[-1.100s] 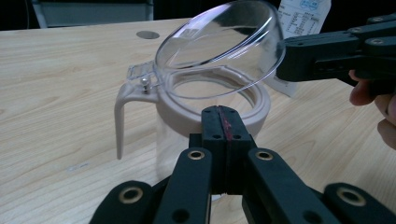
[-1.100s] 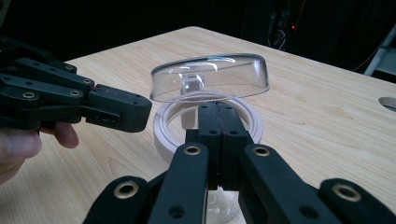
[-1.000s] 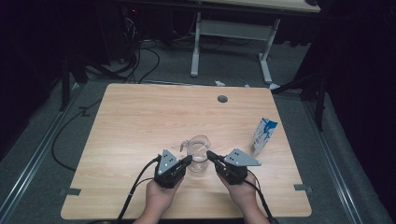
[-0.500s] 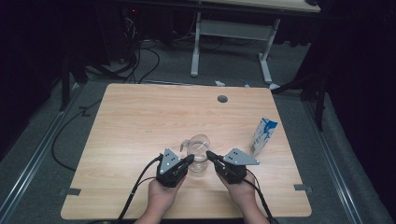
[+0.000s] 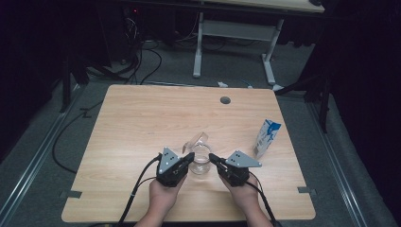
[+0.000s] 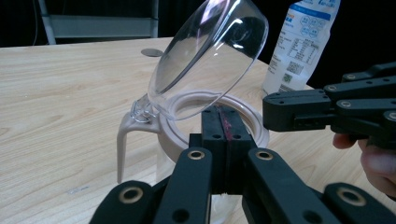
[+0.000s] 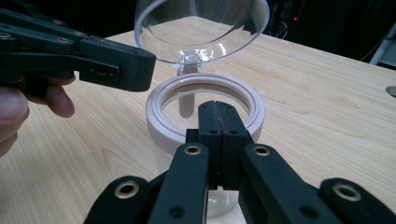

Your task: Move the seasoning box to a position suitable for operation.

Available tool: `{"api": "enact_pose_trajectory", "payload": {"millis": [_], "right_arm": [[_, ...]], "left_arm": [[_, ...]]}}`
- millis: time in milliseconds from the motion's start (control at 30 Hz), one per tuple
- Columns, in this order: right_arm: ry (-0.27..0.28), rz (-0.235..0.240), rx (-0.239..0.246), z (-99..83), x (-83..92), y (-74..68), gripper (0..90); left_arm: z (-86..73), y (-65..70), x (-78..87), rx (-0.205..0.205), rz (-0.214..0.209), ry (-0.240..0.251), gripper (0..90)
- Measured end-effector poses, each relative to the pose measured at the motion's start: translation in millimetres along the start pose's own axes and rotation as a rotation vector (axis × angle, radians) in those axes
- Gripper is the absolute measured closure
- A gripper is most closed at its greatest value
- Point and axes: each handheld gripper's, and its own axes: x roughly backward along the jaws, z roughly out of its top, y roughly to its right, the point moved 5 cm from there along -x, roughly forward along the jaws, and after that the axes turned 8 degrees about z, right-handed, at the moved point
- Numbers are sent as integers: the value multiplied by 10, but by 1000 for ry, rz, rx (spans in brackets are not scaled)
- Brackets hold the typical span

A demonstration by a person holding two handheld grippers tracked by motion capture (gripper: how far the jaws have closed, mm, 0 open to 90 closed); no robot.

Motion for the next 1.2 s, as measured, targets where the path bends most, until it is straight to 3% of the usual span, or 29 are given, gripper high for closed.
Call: {"api": "enact_pose_trajectory", "payload": {"millis": [833, 1033, 1200], "right_arm": [[3, -6, 13, -7, 1, -10, 900], [4, -6, 13, -8, 0, -11, 900], [2, -4, 7, -7, 2, -7, 900]], "left_arm": [[30, -204, 5, 49, 57, 14, 900], [11, -213, 6, 44, 57, 9, 900], [-54, -247, 44, 9, 63, -9, 898]]}}
